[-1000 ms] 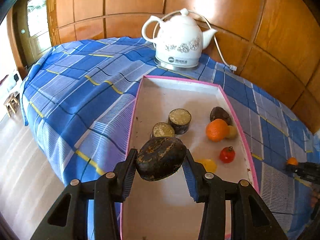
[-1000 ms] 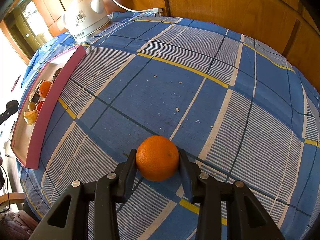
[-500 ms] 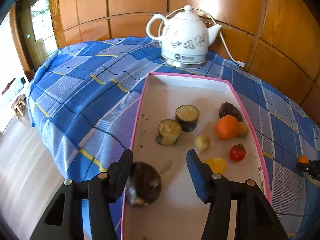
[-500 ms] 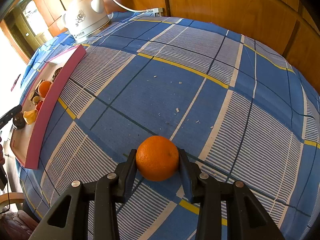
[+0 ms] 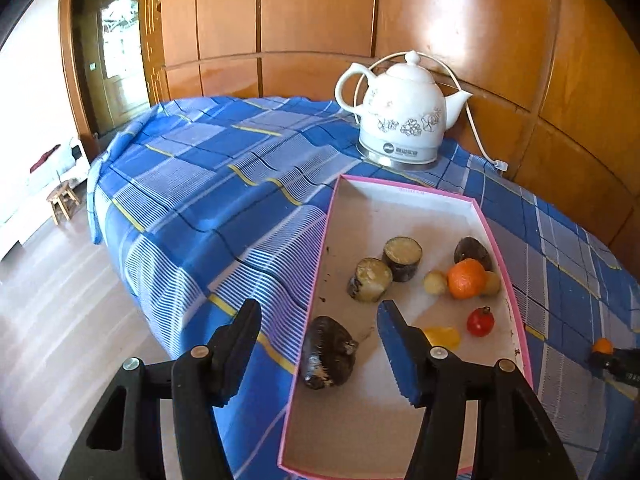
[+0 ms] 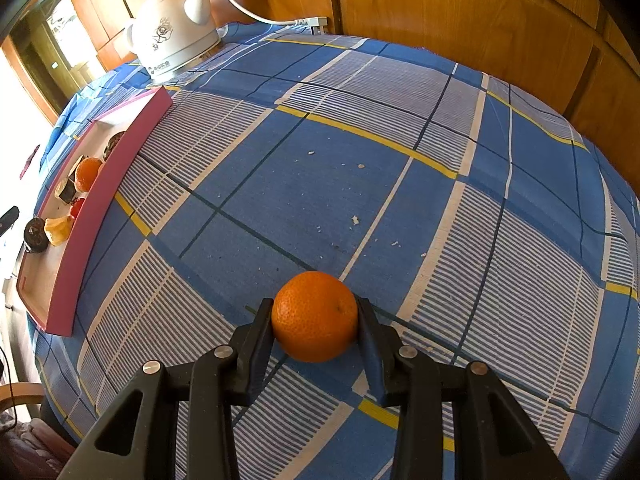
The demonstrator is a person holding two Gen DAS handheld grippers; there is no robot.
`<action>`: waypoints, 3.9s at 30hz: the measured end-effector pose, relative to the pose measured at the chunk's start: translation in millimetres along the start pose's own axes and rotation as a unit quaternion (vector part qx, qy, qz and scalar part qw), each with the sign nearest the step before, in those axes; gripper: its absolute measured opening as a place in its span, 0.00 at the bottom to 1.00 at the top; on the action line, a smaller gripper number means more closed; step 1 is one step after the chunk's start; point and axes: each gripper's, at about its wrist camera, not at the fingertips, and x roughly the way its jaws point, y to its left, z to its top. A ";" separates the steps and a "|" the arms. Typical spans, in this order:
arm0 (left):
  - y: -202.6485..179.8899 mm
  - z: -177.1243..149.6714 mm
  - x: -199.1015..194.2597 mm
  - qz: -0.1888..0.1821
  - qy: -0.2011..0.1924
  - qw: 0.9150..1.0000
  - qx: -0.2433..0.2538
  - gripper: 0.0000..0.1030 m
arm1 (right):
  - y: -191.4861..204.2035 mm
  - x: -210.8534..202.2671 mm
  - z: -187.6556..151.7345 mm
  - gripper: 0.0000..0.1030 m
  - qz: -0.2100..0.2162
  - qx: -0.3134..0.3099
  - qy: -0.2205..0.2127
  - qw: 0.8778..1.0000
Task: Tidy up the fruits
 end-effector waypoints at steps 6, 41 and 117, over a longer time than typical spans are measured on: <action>-10.6 -6.1 -12.3 -0.010 -0.008 1.000 0.022 0.64 | 0.6 -0.2 -0.6 0.39 -0.001 0.000 -0.001 1.000; -44.6 -25.2 -22.7 -0.056 0.003 0.997 0.061 0.68 | 6.0 1.0 1.4 0.39 -0.019 -0.007 0.000 1.000; -16.3 -0.8 6.5 -0.009 -0.010 0.999 0.043 0.66 | 211.8 -14.1 27.2 0.36 0.132 -0.086 -0.079 0.984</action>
